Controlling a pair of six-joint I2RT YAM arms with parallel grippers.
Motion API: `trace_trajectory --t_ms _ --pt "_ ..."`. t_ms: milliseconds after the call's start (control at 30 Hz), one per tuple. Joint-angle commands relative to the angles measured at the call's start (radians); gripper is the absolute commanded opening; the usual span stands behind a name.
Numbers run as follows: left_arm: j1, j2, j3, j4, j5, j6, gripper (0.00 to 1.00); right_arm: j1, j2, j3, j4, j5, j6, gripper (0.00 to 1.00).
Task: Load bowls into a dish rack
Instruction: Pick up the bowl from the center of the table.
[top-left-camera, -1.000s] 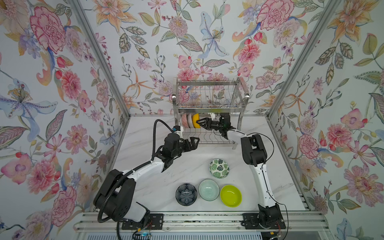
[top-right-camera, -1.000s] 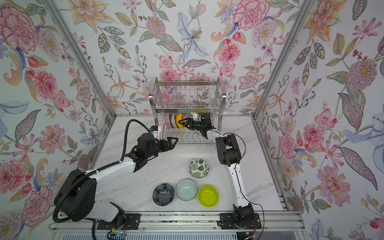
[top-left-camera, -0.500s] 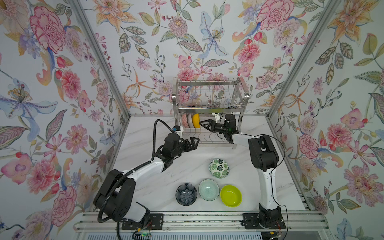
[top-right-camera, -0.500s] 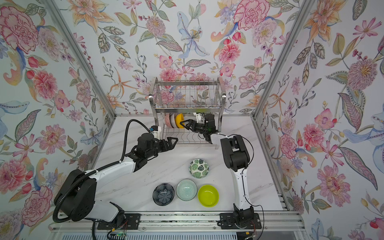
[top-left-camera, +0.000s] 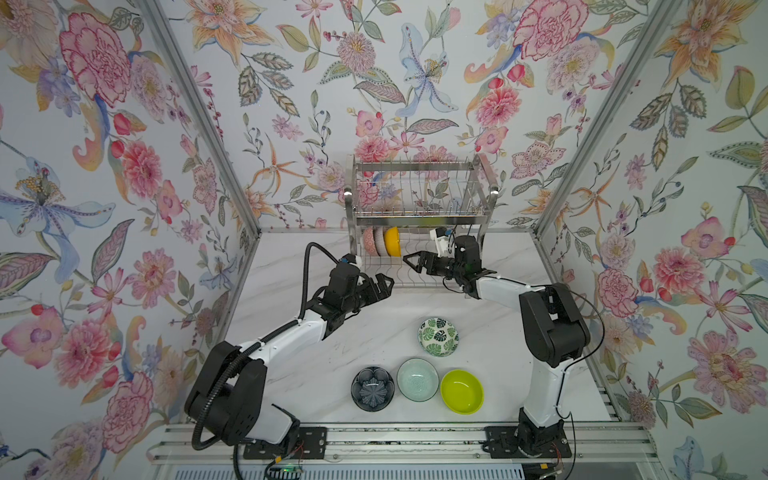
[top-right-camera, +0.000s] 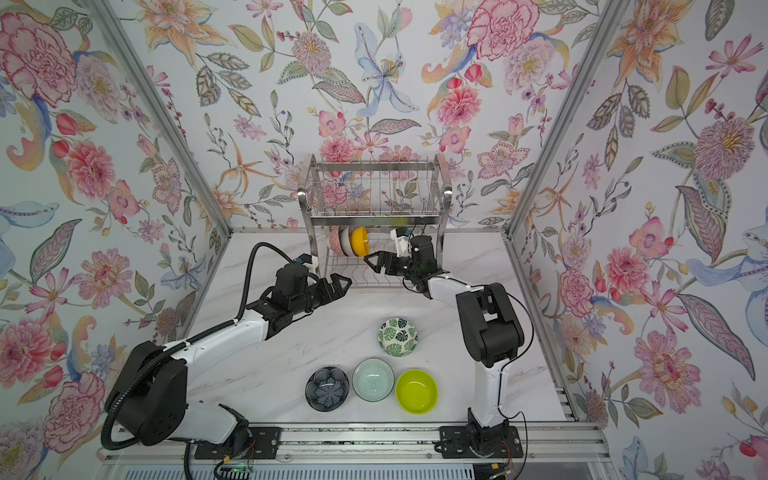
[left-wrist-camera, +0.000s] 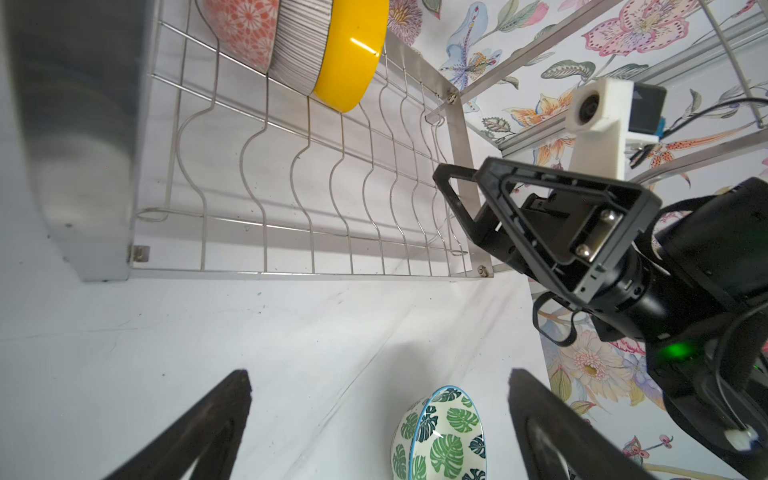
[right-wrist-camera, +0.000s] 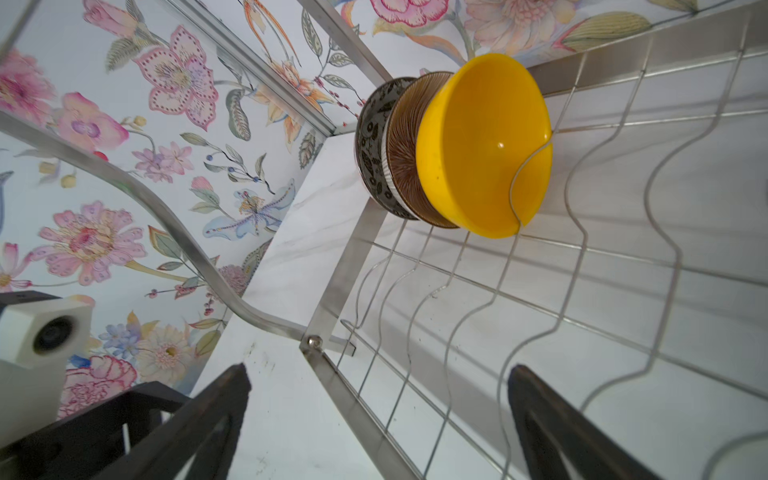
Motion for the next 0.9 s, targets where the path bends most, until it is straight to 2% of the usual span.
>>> trace_trajectory --t_ms 0,100,200,400,467,633,867 --pt "0.01 -0.069 0.004 -0.073 -0.037 -0.018 0.99 0.036 -0.088 -0.045 -0.169 0.158 -0.126 0.98" --pt "0.011 -0.112 -0.041 -0.036 -0.059 -0.005 0.99 0.059 -0.154 -0.086 -0.273 0.267 -0.166 0.99" --pt "0.007 -0.134 -0.094 0.047 -0.03 -0.008 0.99 0.079 -0.227 -0.137 -0.367 0.373 -0.181 0.98" --pt "-0.028 -0.126 -0.187 0.227 -0.015 -0.036 0.99 0.117 -0.395 -0.263 -0.506 0.529 -0.171 0.99" --pt "-0.05 -0.108 -0.183 0.243 -0.01 -0.032 0.99 0.125 -0.453 -0.306 -0.545 0.548 -0.164 0.98" --pt "-0.103 -0.063 -0.182 0.281 -0.008 -0.042 0.99 0.139 -0.561 -0.383 -0.676 0.603 -0.151 0.87" --pt "-0.154 -0.005 -0.193 0.342 -0.026 -0.066 0.99 0.133 -0.643 -0.513 -0.694 0.567 -0.073 0.76"
